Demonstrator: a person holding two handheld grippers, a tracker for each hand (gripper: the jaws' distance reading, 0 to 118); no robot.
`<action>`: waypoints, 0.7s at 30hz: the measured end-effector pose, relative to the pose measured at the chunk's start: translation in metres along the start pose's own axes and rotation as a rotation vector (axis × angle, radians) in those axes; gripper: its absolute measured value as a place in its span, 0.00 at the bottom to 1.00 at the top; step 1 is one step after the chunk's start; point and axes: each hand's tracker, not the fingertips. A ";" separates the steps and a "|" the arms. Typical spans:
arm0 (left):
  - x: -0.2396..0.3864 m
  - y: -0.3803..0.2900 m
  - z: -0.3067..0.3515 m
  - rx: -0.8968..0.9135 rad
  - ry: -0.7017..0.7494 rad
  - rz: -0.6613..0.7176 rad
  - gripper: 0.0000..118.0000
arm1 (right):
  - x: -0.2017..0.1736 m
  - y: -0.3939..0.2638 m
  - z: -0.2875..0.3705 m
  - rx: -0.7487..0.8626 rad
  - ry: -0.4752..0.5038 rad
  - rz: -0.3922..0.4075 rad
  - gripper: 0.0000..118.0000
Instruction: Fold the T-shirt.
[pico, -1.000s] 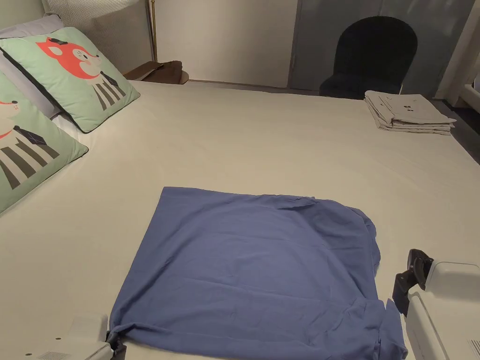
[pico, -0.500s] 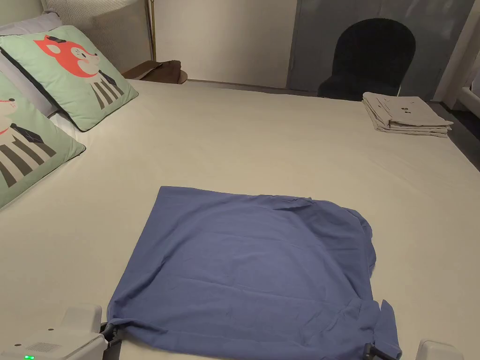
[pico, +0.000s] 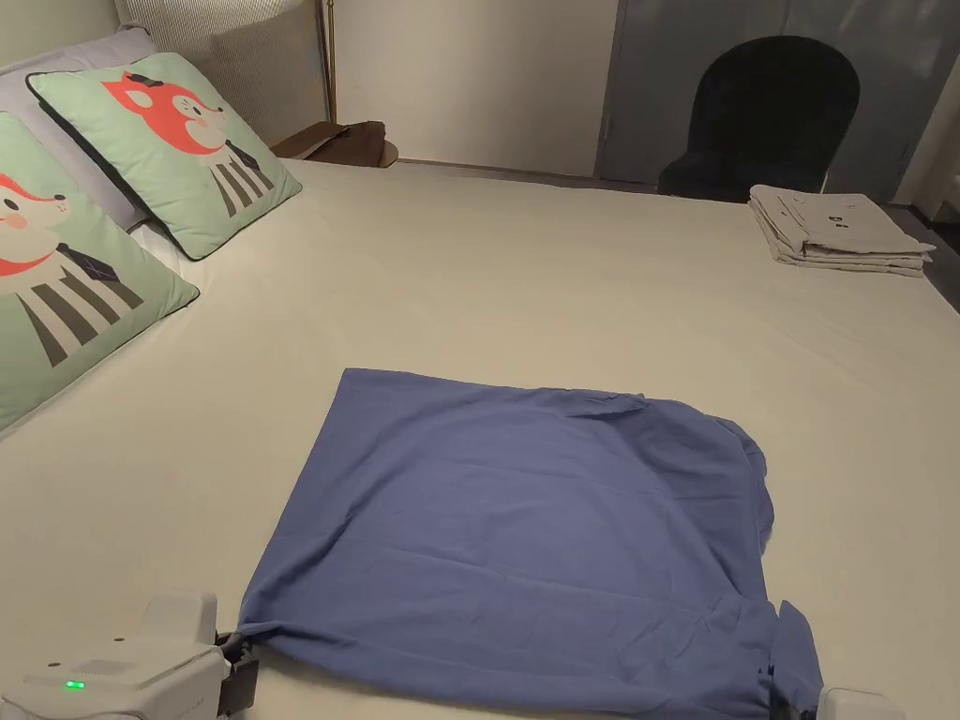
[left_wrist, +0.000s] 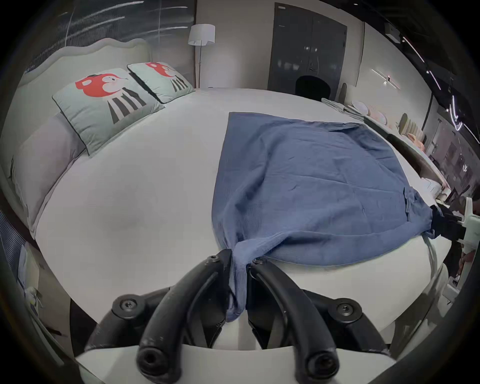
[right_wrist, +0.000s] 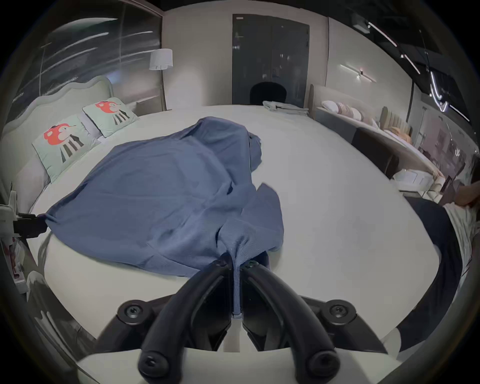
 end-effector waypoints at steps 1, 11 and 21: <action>0.000 0.002 0.002 -0.001 -0.005 0.011 0.05 | -0.001 0.005 0.003 0.019 0.000 0.002 0.02; -0.003 0.060 0.000 0.078 -0.022 0.092 0.05 | -0.005 0.076 -0.012 0.161 -0.012 0.021 0.02; 0.011 0.131 -0.065 0.020 0.034 0.038 0.05 | -0.009 0.127 -0.092 0.118 -0.060 0.095 0.03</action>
